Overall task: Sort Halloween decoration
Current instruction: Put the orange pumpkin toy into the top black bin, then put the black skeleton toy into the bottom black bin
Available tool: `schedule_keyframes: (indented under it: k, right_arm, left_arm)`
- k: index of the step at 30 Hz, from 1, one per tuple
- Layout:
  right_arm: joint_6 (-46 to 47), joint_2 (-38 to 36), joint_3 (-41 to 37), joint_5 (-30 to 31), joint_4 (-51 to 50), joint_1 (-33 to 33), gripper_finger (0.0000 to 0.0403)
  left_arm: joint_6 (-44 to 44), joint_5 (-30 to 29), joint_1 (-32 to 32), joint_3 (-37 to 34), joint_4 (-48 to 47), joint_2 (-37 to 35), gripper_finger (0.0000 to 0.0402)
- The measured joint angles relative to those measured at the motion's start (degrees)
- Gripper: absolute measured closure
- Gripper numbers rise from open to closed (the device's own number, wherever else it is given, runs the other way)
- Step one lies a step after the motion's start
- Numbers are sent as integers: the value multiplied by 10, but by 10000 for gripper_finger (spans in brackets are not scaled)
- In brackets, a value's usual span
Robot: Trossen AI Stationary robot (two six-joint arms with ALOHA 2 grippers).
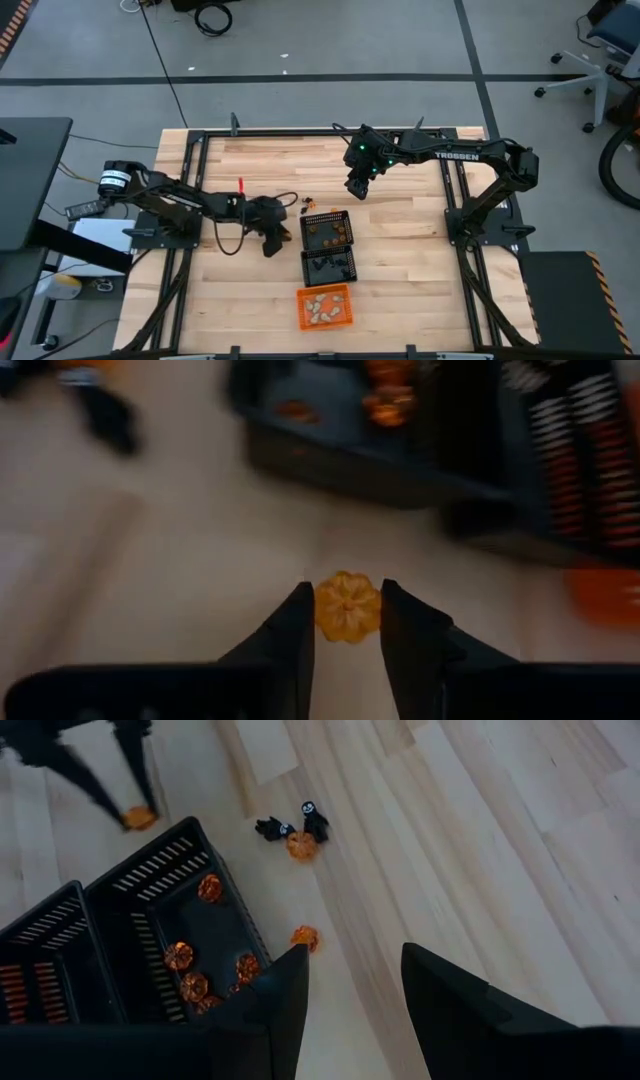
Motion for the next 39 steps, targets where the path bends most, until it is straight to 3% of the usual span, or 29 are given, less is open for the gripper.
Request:
schedule_keyframes:
  k: [8, 13, 24, 31, 39]
  right_arm:
    - [-4, 0, 0, 0, 12, 0, 238]
    - [-4, 0, 0, 0, 17, 0, 238]
    - [-6, 0, 0, 0, 24, 0, 238]
    - [-6, 0, 0, 15, 35, -1, 238]
    - [-6, 0, 0, 15, 48, -1, 238]
  left_arm:
    - [-80, 132, 15, 0, 65, 0, 307]
    - [-118, 153, 28, 0, 147, -1, 307]
    - [-103, -4, 27, 1, 187, -1, 302]
    - [-99, -38, 15, 1, 187, -1, 253]
    - [-94, -38, 15, 1, 187, -1, 213]
